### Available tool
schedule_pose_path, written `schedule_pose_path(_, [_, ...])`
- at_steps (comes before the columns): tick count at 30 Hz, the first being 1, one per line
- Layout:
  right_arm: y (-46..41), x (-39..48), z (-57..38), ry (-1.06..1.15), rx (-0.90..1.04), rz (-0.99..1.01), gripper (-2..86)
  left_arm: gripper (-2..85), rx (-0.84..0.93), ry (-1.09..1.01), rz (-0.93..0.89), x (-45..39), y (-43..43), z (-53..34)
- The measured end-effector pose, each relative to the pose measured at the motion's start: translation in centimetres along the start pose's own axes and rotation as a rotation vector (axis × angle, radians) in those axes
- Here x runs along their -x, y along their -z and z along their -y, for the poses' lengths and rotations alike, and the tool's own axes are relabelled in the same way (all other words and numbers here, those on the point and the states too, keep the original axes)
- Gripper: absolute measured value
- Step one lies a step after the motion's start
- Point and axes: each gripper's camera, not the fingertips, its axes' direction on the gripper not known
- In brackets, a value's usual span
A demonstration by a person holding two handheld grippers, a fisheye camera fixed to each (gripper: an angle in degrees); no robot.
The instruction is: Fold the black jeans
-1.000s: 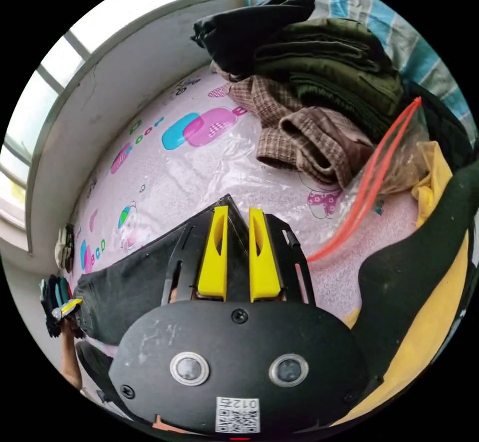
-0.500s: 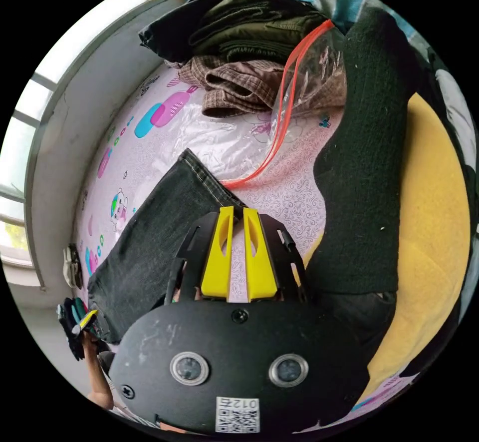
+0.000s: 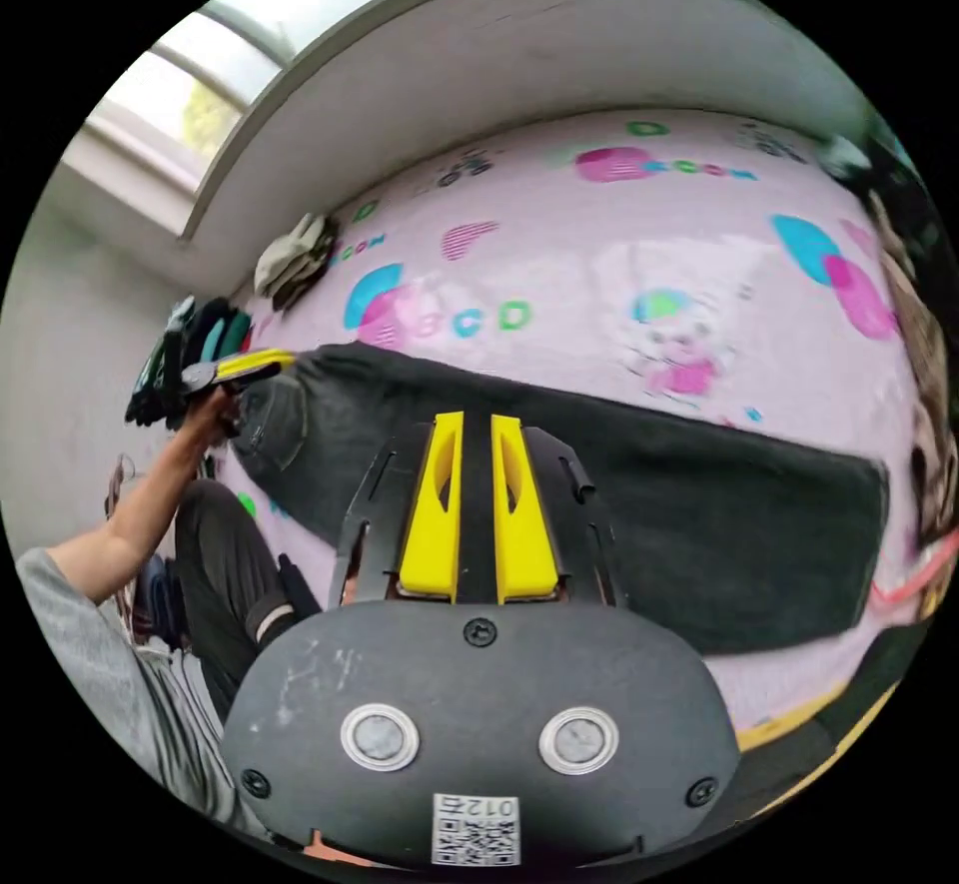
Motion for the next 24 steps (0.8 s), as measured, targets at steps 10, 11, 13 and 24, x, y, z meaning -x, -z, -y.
schedule_pose_path(10, [-21.9, 8.8, 11.0, 0.099, 0.352, 0.170, 10.5, 9.3, -0.047, -0.120, -0.090, 2.7, -0.4, -0.5])
schedule_pose_path(11, [-24.0, 9.0, 11.3, 0.103, 0.404, 0.159, 10.8, 9.4, -0.051, -0.122, -0.094, 2.9, -0.4, -0.7])
schedule_pose_path(13, [-26.7, 9.0, 11.3, 0.107, 0.452, 0.149, 10.4, 9.8, -0.071, -0.113, -0.137, 3.9, -0.2, -1.0])
schedule_pose_path(24, [-31.3, 11.5, 1.7, 0.461, 0.256, 0.049, 1.7, 9.6, -0.130, -0.181, -0.351, 7.4, 2.5, -1.2])
